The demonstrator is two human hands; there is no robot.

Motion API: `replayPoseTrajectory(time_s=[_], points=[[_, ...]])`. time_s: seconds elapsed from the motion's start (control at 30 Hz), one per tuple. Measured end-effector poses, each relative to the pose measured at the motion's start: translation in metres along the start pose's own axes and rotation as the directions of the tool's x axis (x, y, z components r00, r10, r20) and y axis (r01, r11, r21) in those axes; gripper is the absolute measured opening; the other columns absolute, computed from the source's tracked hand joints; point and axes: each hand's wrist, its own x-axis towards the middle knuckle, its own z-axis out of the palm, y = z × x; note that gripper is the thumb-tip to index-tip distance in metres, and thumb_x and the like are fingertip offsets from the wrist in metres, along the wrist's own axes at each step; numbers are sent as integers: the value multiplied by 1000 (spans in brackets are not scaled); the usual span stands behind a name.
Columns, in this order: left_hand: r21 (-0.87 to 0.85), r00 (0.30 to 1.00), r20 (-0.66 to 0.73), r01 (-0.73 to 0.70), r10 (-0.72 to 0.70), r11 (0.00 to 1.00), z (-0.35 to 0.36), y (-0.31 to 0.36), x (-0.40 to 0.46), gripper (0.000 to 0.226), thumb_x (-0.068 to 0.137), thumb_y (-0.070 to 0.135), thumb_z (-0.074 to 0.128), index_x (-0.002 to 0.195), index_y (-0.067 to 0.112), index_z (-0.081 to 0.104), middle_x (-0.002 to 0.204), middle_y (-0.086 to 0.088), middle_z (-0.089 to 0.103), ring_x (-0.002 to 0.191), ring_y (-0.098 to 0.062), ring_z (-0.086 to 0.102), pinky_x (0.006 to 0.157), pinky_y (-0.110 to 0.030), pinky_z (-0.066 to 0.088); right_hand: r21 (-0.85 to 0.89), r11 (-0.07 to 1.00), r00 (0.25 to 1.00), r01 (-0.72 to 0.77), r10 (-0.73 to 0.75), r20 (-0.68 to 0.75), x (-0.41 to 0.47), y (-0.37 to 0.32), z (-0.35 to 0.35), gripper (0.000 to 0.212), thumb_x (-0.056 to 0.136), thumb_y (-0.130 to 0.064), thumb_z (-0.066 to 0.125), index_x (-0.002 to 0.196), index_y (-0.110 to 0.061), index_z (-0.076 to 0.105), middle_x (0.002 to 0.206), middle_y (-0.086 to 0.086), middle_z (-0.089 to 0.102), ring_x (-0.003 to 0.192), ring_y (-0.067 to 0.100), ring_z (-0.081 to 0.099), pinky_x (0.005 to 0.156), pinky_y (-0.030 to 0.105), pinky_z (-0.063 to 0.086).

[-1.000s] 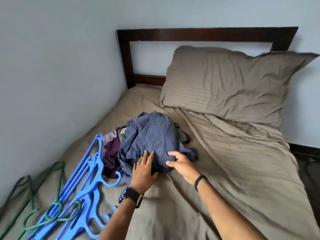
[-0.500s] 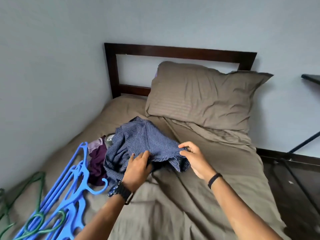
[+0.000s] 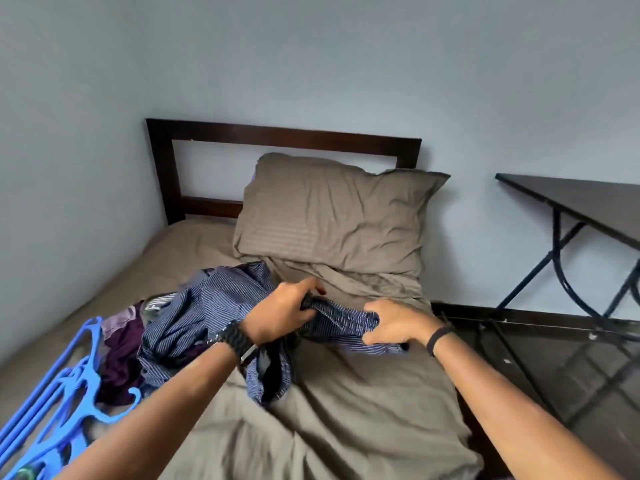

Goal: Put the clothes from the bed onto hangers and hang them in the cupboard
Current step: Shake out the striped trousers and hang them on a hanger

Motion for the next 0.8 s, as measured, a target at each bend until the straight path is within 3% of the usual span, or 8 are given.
replayPoseTrajectory(time_s=[0.1,0.23,0.37,0.47,0.53,0.63,0.73,0.8], points=[[84,997,38,-75,72,994,-14,32,25,39,79,9,64,116,17,56,102,-5,68,98,-24,63,81,-29,45,2,1000,984,-2,2,-180,-8,19,-22,24,78,-22,62,61,-16,48,73,4,55,70,23,56,55,27,38],[385,954,147,-300,263,873,-28,70,53,54,94,22,50,143,29,28,133,-2,54,107,-27,60,83,-37,46,112,993,903,26,25,-428,-28,50,-75,16,78,-3,52,62,-7,51,69,9,58,68,27,59,58,35,45],[455,854,282,-521,438,723,-48,92,91,66,102,21,38,139,49,-8,135,-2,41,98,-28,60,81,-45,51,76,997,823,19,28,-568,-58,82,-145,17,76,0,46,62,-9,46,64,6,53,63,25,52,55,33,39],[518,822,292,-565,488,642,-68,115,123,56,101,16,37,139,44,6,138,-1,34,86,-26,61,73,-42,53,35,999,789,-25,41,-614,-72,102,-187,11,76,-3,48,66,-5,52,65,8,54,66,32,53,58,38,44],[557,847,276,-526,454,643,-80,130,145,43,98,14,39,133,37,30,138,0,30,84,-22,58,73,-36,50,35,999,778,-41,54,-625,-84,110,-212,15,81,-8,52,67,-4,55,70,10,59,72,33,57,65,40,47],[456,882,218,-470,418,756,-89,143,181,37,83,-1,49,108,20,66,121,-5,48,97,-24,58,85,-34,47,12,995,815,-99,88,-572,-104,112,-249,30,89,-31,59,73,-6,63,78,10,65,71,25,58,63,32,44],[386,914,223,-402,338,831,-102,155,208,53,80,-6,47,126,17,58,120,-10,53,113,-26,52,98,-28,39,40,987,861,-153,153,-485,-126,109,-280,48,85,-56,59,60,-16,51,56,-3,48,47,9,43,50,26,30],[348,909,266,-401,321,847,-119,172,215,66,80,-8,48,139,19,43,124,-11,49,112,-22,51,94,-21,40,71,982,847,-176,188,-497,-141,111,-302,51,84,-61,55,58,-19,41,52,-5,40,42,8,35,47,25,26]])
